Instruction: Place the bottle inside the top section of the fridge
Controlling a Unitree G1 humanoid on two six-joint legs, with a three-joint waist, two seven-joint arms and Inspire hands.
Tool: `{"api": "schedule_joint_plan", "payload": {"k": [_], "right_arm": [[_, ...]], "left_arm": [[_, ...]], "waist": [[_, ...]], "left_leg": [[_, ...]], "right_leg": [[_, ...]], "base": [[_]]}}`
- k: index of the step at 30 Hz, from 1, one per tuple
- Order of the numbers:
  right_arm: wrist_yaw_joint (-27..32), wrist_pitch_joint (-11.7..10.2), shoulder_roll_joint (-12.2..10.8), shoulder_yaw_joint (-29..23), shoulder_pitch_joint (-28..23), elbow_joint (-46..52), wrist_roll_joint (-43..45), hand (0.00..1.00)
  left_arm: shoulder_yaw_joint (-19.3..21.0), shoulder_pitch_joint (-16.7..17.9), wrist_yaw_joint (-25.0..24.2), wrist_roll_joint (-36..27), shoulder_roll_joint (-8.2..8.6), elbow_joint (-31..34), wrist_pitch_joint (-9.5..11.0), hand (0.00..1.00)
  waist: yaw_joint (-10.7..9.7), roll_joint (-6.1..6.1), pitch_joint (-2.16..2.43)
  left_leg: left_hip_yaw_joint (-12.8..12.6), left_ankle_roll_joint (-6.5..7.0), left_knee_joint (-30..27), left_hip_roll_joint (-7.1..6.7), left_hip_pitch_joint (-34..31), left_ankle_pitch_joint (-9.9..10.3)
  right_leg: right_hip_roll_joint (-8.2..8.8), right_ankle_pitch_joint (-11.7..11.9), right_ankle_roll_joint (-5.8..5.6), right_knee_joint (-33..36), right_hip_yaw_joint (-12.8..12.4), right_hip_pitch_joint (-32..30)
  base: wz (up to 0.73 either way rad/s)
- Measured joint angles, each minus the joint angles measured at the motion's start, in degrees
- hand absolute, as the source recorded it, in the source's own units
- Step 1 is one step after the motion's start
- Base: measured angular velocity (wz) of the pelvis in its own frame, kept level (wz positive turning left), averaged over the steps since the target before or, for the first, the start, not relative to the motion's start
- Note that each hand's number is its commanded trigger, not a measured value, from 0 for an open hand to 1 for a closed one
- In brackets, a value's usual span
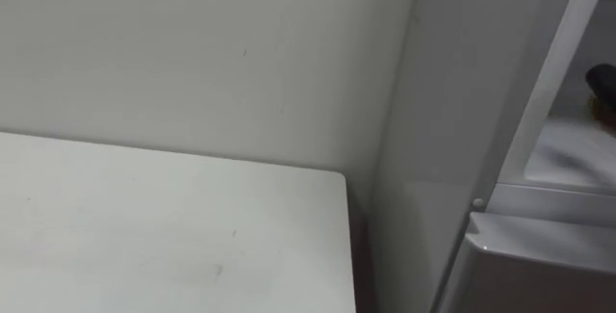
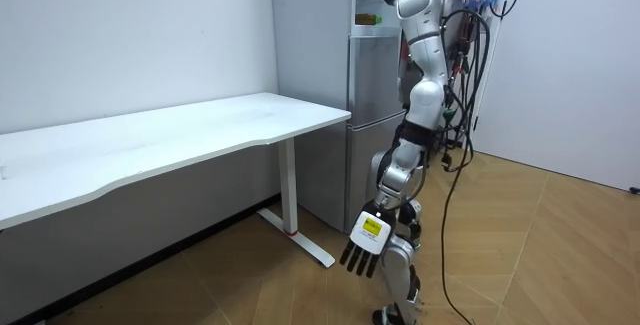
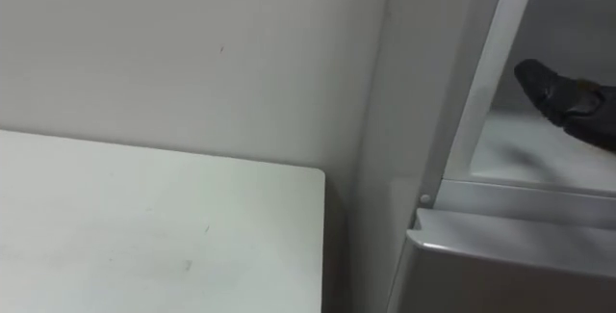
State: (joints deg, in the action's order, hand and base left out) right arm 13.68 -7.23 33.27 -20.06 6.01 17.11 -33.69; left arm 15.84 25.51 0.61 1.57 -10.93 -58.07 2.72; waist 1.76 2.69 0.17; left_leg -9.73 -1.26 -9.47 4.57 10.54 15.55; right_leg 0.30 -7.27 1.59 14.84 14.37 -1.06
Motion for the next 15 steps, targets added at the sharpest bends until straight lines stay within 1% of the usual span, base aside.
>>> {"api": "schedule_joint_plan", "payload": {"k": [1,4,6,7,9,10,12,13,15], "right_arm": [[0.0,-0.3,0.0,0.0,-0.3,0.1,-0.1,0.0],[0.1,-0.6,-0.1,-0.2,-0.9,2.1,-0.2,0.0],[-0.2,-2.4,-0.3,-0.4,-3.2,4.9,-1.3,0.0],[-0.6,-2.7,-0.7,-0.4,-3.6,5.3,-1.8,0.0],[-1.6,-2.8,-2.8,-1.2,-5.1,6.8,-3.6,0.0],[-2.1,-2.8,-3.1,-1.4,-5.3,6.9,-4.5,0.0],[-4.0,-2.7,-4.4,-1.5,-5.6,6.9,-9.0,0.0],[-4.6,-2.7,-4.7,-1.5,-5.6,6.9,-9.9,0.0],[-7.4,-2.7,-6.6,-1.5,-6.3,8.2,-14.4,0.0]], "left_arm": [[0.0,0.0,0.1,-0.1,0.09,-0.1,0.2,0.0],[0.0,-0.1,0.5,-0.9,0.63,-1.5,1.8,0.0],[0.0,0.0,0.6,-0.9,0.89,-2.5,2.2,0.0],[0.0,0.0,0.6,-0.9,0.9,-2.8,2.2,0.0],[0.0,-0.1,1.0,-0.9,1.05,-3.4,2.2,0.0],[0.0,-0.1,1.0,-0.9,1.06,-3.5,2.2,0.0],[-0.2,-0.1,1.0,-1.1,1.06,-3.8,2.2,0.0],[-0.2,-0.1,1.0,-1.1,1.06,-3.9,2.2,0.0],[-0.3,-0.3,0.9,-0.9,1.07,-3.9,2.2,0.0]], "waist": [[0.0,-0.02,0.03],[-0.2,-0.48,0.26],[-0.3,-0.71,0.23],[-0.3,-0.69,0.22],[-0.3,-0.4,0.08],[-0.3,-0.48,0.12],[-0.7,-0.11,0.06],[-0.9,-0.04,0.06],[-1.2,-0.21,0.09]], "left_leg": [[-0.1,0.0,0.0,0.0,0.0,0.0],[-0.4,0.0,0.2,0.02,0.1,0.0],[-0.5,-0.02,0.2,0.09,0.2,0.0],[-0.5,-0.05,0.3,0.11,0.2,0.0],[-0.9,-0.17,0.2,0.15,0.0,0.1],[-1.0,-0.18,0.2,0.13,-0.1,0.1],[-1.2,-0.16,-0.2,0.05,-0.7,0.3],[-1.2,-0.16,-0.2,0.03,-0.7,0.3],[-1.5,-0.15,-0.2,0.03,-0.5,0.3]], "right_leg": [[0.0,0.0,0.0,0.0,0.0,0.0],[-0.03,0.0,0.01,0.0,-0.2,0.0],[-0.19,0.0,0.02,0.0,-0.5,-0.1],[-0.24,0.0,0.03,0.0,-0.6,-0.1],[-0.37,0.0,0.06,0.1,-1.0,-0.5],[-0.38,0.0,0.07,0.3,-1.2,-0.7],[-0.3,0.0,0.08,0.8,-1.6,-1.5],[-0.29,0.0,0.08,0.8,-1.7,-1.5],[-0.39,0.0,0.08,0.8,-2.0,-1.5]], "base": [[-0.04],[-0.05],[-0.02],[-0.05],[-0.08],[-0.13],[-0.09],[0.0],[-0.05]]}}
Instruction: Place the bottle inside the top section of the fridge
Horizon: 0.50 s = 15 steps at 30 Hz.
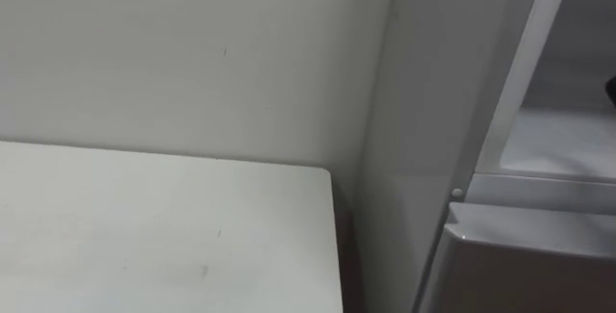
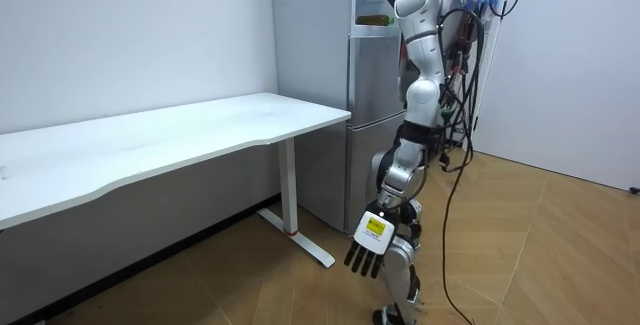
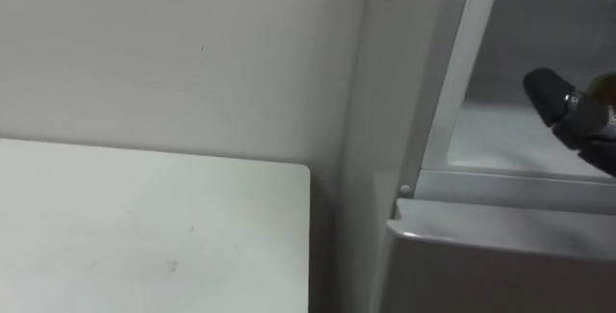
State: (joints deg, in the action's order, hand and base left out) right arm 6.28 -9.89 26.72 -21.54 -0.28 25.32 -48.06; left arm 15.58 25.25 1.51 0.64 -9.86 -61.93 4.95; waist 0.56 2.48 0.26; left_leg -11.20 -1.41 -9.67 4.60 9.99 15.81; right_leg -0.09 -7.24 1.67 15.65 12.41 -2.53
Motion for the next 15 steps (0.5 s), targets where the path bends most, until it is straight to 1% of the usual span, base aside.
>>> {"api": "schedule_joint_plan", "payload": {"k": [1,3,5,7,8,9,12,14,15], "right_arm": [[-1.0,0.0,-0.5,0.0,-0.2,0.4,-0.9,0.0],[-5.0,0.0,-1.7,0.0,-0.4,0.8,-6.1,0.0],[-7.5,0.0,-2.5,0.0,-0.9,0.7,-10.4,0.0],[-10.2,0.8,-3.6,0.1,-1.8,0.7,-14.4,0.0],[-12.0,1.4,-5.2,0.3,-2.2,0.7,-17.8,0.0],[-13.6,1.4,-6.6,0.3,-2.5,0.7,-20.6,0.0],[-17.0,1.8,-8.5,0.2,-3.0,0.7,-25.5,0.0],[-18.6,2.3,-9.4,0.2,-3.1,0.6,-26.2,0.0],[-19.6,2.5,-9.8,0.2,-3.3,0.6,-26.3,0.0]], "left_arm": [[0.0,0.0,-0.1,0.0,0.03,0.0,0.0,0.0],[0.0,-0.2,-0.6,0.0,0.25,0.0,0.0,0.0],[-0.1,-0.5,-0.6,0.0,0.34,0.0,-0.2,0.0],[-0.3,-0.8,-0.6,0.0,0.37,0.0,-0.8,0.0],[-0.3,-0.8,-0.6,0.0,0.43,-0.2,-0.9,0.0],[-0.5,-1.1,-0.7,0.0,0.44,-0.6,-0.9,0.0],[-1.1,-1.3,-0.9,0.0,0.59,-1.4,-1.0,0.0],[-1.1,-1.4,-0.9,0.0,0.76,-1.6,-1.2,0.0],[-1.1,-1.4,-0.9,0.0,0.96,-1.6,-1.5,0.0]], "waist": [[-0.1,-0.12,0.01],[-0.3,-0.72,0.04],[-0.3,-1.16,0.01],[0.0,-1.54,-0.02],[0.2,-1.79,-0.02],[0.3,-2.07,0.0],[0.3,-2.64,0.12],[0.2,-2.88,0.11],[0.1,-3.03,0.2]], "left_leg": [[-0.1,0.0,0.0,0.0,0.1,0.0],[-0.2,0.1,0.0,-0.01,0.1,0.1],[-0.3,0.12,0.0,-0.01,0.2,0.1],[-0.6,0.1,0.0,0.01,0.4,0.1],[-0.8,0.07,0.0,0.03,0.6,0.2],[-0.8,0.07,-0.1,0.0,0.6,0.2],[-1.1,0.13,-0.2,-0.09,0.8,0.2],[-1.2,0.13,-0.2,-0.11,0.8,0.2],[-1.2,0.13,-0.2,-0.12,0.6,0.2]], "right_leg": [[-0.02,0.0,0.0,0.0,-0.1,0.0],[0.02,0.0,0.0,0.1,-0.1,0.0],[0.03,0.0,0.0,0.1,-0.2,0.0],[-0.07,0.0,0.0,0.1,-0.4,-0.1],[-0.1,0.0,0.0,0.2,-0.4,0.0],[-0.08,0.0,0.0,0.2,-0.4,0.0],[-0.06,0.0,-0.01,0.4,-0.7,0.0],[-0.07,0.0,-0.01,0.5,-0.8,-0.1],[-0.06,0.0,-0.01,0.6,-0.9,-0.4]], "base": [[-0.06],[-0.02],[0.0],[-0.08],[-0.08],[-0.05],[-0.03],[-0.03],[-0.03]]}}
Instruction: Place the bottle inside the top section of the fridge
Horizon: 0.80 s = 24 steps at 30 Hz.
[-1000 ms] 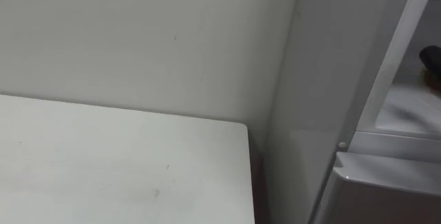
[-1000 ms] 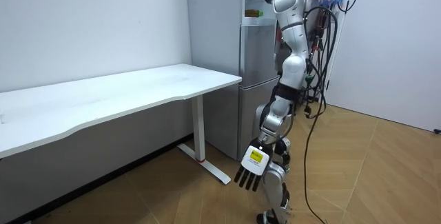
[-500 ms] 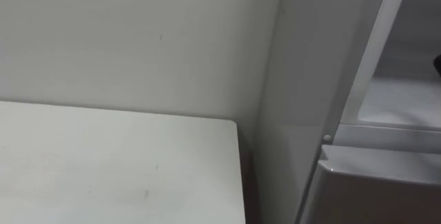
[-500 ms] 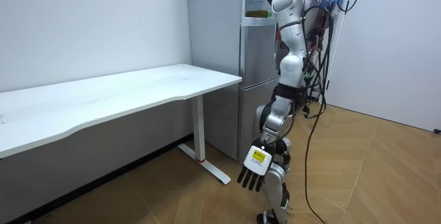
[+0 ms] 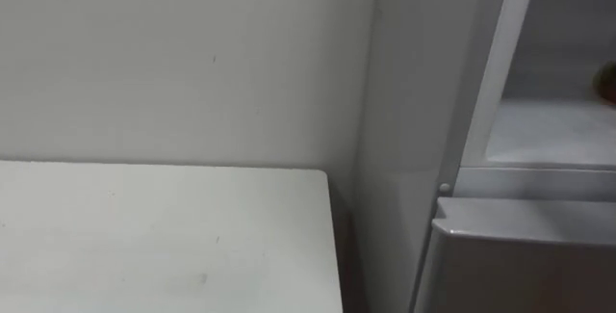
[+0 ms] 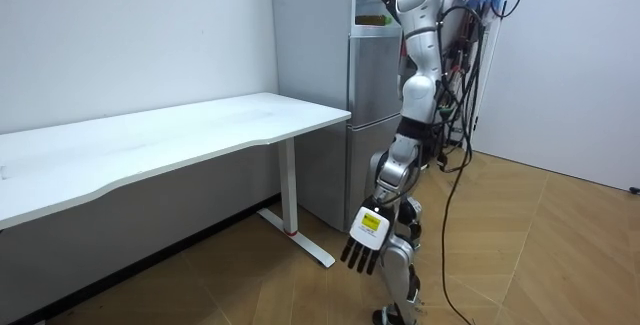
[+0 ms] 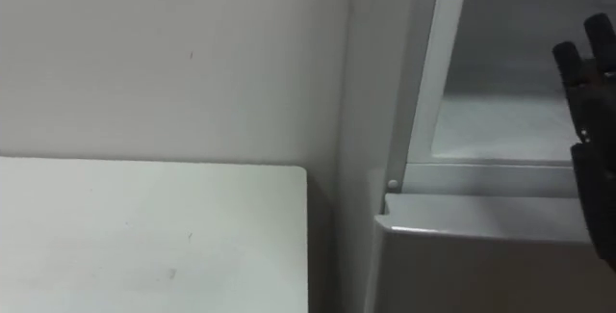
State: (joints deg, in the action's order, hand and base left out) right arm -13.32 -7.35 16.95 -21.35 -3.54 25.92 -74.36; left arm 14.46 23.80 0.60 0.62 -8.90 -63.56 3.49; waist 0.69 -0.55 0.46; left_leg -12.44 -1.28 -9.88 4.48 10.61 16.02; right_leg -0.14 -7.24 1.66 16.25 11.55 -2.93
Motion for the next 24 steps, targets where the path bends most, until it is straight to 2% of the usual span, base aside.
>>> {"api": "schedule_joint_plan", "payload": {"k": [4,6,8,12,15,19,21,24], "right_arm": [[-3.9,0.1,-1.3,0.2,-1.6,-1.5,0.0,0.0],[-5.7,0.9,-3.2,0.2,-4.8,-3.9,-0.1,0.0],[-6.7,1.4,-4.0,0.2,-6.9,-5.7,-0.8,0.0],[-8.5,2.5,-4.2,0.1,-11.2,-11.0,-3.8,0.0],[-10.9,3.1,-4.3,-0.5,-11.9,-13.3,-6.9,0.0],[-12.7,3.2,-5.0,-1.7,-12.8,-19.1,-9.1,0.0],[-13.8,3.3,-5.1,-2.6,-14.3,-26.2,-9.1,0.0],[-13.6,3.7,-5.9,-2.8,-15.1,-32.4,-9.5,0.0]], "left_arm": [[-0.1,-0.5,0.3,0.0,0.72,-1.1,-0.5,0.0],[-0.2,-0.5,0.3,0.0,1.08,-1.1,-0.7,0.0],[-0.1,-0.7,0.3,0.0,1.25,-1.1,-0.7,0.0],[0.0,-1.2,0.3,0.0,1.1,-1.0,-0.7,0.0],[0.1,-1.2,0.3,-0.5,0.98,-0.9,-0.7,0.0],[0.0,-1.0,0.3,-1.1,1.06,-0.5,-0.7,0.0],[0.0,-1.0,0.4,-1.3,0.93,-0.6,-0.7,0.0],[0.1,-1.0,0.4,-2.7,0.93,-0.7,-0.7,0.0]], "waist": [[0.0,-0.16,0.08],[-0.1,-0.06,0.07],[-0.2,-0.31,0.14],[-0.5,-0.57,0.25],[-1.3,-0.74,0.52],[-2.4,-0.8,0.55],[-2.5,-0.67,0.46],[-3.0,-0.38,0.56]], "left_leg": [[-0.1,-0.06,0.0,0.05,0.0,0.2],[-0.3,0.01,-0.7,0.04,-0.2,0.4],[-0.3,0.11,-0.7,0.03,-0.5,0.6],[-0.5,0.18,-0.8,-0.04,-0.6,0.7],[-0.9,0.18,-1.3,0.0,-1.1,0.7],[-1.2,0.22,-1.5,0.04,-0.8,0.8],[-1.8,0.16,-1.5,0.21,-0.2,1.3],[-2.8,0.29,-1.5,0.12,-0.3,1.5]], "right_leg": [[-0.08,-0.1,0.04,0.3,-0.3,0.0],[-0.01,-0.1,0.05,0.4,-0.4,-0.2],[0.05,-0.1,0.03,0.5,-0.5,-0.4],[0.08,0.0,-0.05,0.6,-0.8,-0.6],[-0.05,0.0,-0.07,0.5,-1.3,-1.2],[-0.14,0.0,-0.08,0.4,-1.7,-1.1],[-0.38,0.0,-0.08,0.6,-2.0,-0.8],[-0.25,0.0,-0.04,1.5,-2.4,-1.4]], "base": [[-0.01],[-0.04],[-0.02],[-0.01],[-0.07],[-0.04],[-0.13],[-0.17]]}}
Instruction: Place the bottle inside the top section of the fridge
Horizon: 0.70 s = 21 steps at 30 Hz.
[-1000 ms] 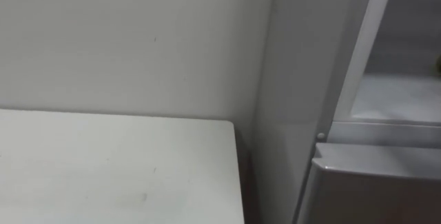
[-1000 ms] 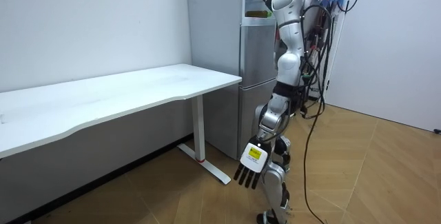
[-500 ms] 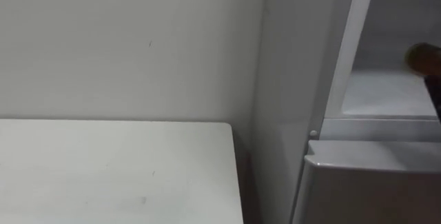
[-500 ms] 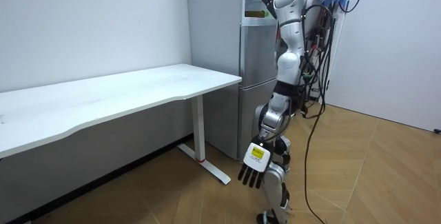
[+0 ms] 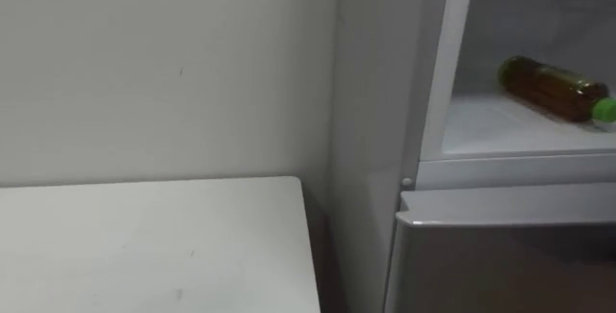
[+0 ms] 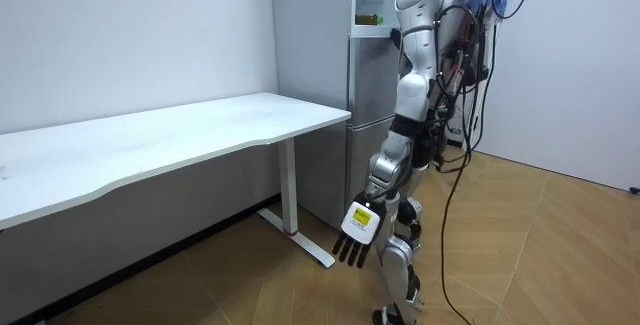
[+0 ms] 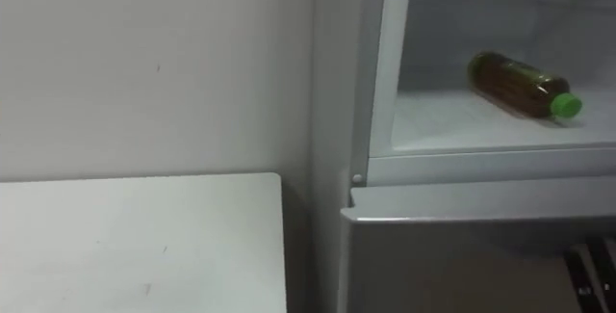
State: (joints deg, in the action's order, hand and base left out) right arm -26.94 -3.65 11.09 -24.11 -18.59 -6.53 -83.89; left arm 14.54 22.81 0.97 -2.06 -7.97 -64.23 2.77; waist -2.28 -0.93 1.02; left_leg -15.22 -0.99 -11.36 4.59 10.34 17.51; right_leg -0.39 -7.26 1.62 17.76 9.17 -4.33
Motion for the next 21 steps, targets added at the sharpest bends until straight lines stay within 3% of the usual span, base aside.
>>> {"api": "schedule_joint_plan", "payload": {"k": [13,18,21], "right_arm": [[2.7,0.0,-1.5,0.3,-1.8,-13.9,-3.9,0.0],[6.8,0.0,-1.6,-0.2,-1.3,-17.5,-4.1,0.0],[11.3,-0.1,-1.6,-2.0,-0.9,-18.6,-3.8,0.0]], "left_arm": [[-0.1,0.4,0.8,-3.1,-0.4,0.3,0.1,0.0],[0.0,0.6,2.9,-4.1,-0.56,0.3,0.3,0.0],[0.0,0.7,3.4,-4.2,-0.64,0.2,0.5,0.0]], "waist": [[-0.4,0.61,-0.02],[-1.3,1.46,-0.01],[-2.3,1.86,-0.27]], "left_leg": [[-0.1,0.08,0.2,-0.01,0.2,0.1],[-0.1,0.17,0.2,-0.12,-0.3,0.1],[-0.1,0.18,0.2,-0.13,-0.7,0.1]], "right_leg": [[-0.12,0.0,-0.13,-0.6,-0.2,0.1],[-0.01,-0.1,-0.23,-0.5,-0.2,-0.4],[0.0,-0.1,-0.24,-0.5,-0.3,-0.7]], "base": [[-0.01],[0.0],[0.0]]}}
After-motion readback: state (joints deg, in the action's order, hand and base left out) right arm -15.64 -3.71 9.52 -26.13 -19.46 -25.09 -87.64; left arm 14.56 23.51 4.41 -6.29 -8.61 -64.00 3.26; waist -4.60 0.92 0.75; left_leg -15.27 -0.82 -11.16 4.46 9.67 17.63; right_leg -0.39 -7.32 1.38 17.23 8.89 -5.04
